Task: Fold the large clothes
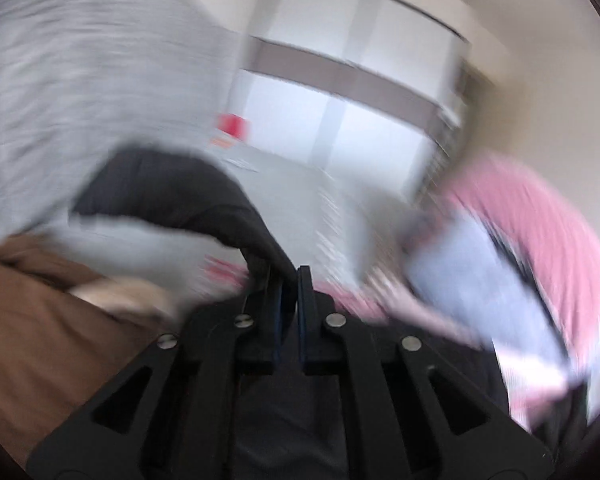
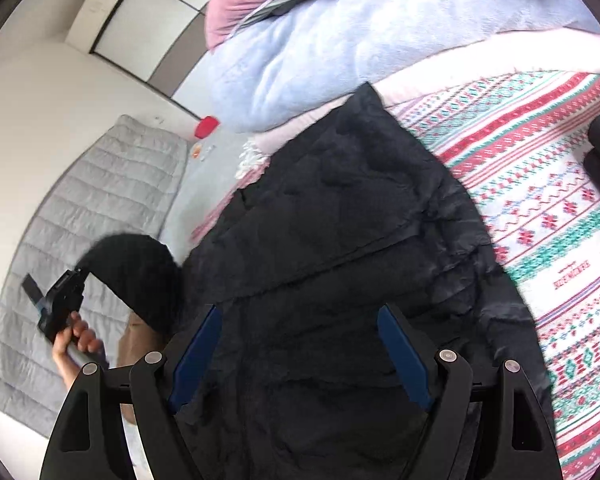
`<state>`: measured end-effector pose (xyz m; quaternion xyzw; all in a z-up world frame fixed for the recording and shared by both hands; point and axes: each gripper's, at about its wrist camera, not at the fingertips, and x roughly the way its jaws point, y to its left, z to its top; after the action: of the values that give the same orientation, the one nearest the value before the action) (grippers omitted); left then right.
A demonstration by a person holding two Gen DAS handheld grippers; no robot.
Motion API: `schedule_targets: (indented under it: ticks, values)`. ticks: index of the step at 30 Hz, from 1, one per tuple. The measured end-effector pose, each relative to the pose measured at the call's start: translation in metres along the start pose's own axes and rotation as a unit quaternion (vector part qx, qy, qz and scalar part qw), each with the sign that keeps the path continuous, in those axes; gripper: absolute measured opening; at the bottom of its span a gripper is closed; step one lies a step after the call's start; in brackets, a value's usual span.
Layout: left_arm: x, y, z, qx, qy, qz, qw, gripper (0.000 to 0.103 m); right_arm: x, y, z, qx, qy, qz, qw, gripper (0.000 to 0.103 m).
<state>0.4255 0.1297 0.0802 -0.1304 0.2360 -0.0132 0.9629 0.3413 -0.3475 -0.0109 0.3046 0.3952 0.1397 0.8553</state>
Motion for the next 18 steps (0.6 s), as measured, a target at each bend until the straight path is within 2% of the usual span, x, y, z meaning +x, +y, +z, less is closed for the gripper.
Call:
schedule_targets:
  ticks: [2, 4, 7, 9, 12, 15, 18]
  values:
    - [0.018, -0.032, -0.029, 0.046, 0.048, -0.039, 0.997, 0.03, 0.001, -0.007, 0.001, 0.007, 0.0, -0.015, 1.0, 0.082]
    - [0.041, -0.058, -0.061, 0.096, 0.097, -0.054, 0.9892, 0.041, 0.004, -0.012, 0.002, 0.015, 0.007, -0.017, 1.0, 0.082]
    - [0.064, -0.079, -0.101, 0.121, 0.165, -0.077, 0.9759, 0.041, 0.006, -0.016, 0.002, 0.021, 0.014, -0.019, 0.999, 0.082]
    - [0.064, -0.084, -0.11, 0.116, 0.173, -0.09, 0.9739, 0.042, 0.005, -0.017, 0.002, 0.022, 0.013, -0.019, 0.999, 0.082]
    - [0.066, -0.086, -0.109, 0.115, 0.173, -0.087, 0.9743, 0.049, 0.004, -0.018, 0.003, 0.026, 0.015, -0.017, 0.999, 0.082]
    - [0.071, -0.092, -0.109, 0.135, 0.166, -0.056, 0.9753, 0.054, 0.005, -0.02, 0.004, 0.033, 0.014, -0.019, 0.999, 0.082]
    - [0.085, -0.117, -0.113, 0.164, 0.16, -0.022, 0.9731, 0.062, 0.008, -0.025, 0.004, 0.044, 0.019, -0.019, 0.999, 0.082]
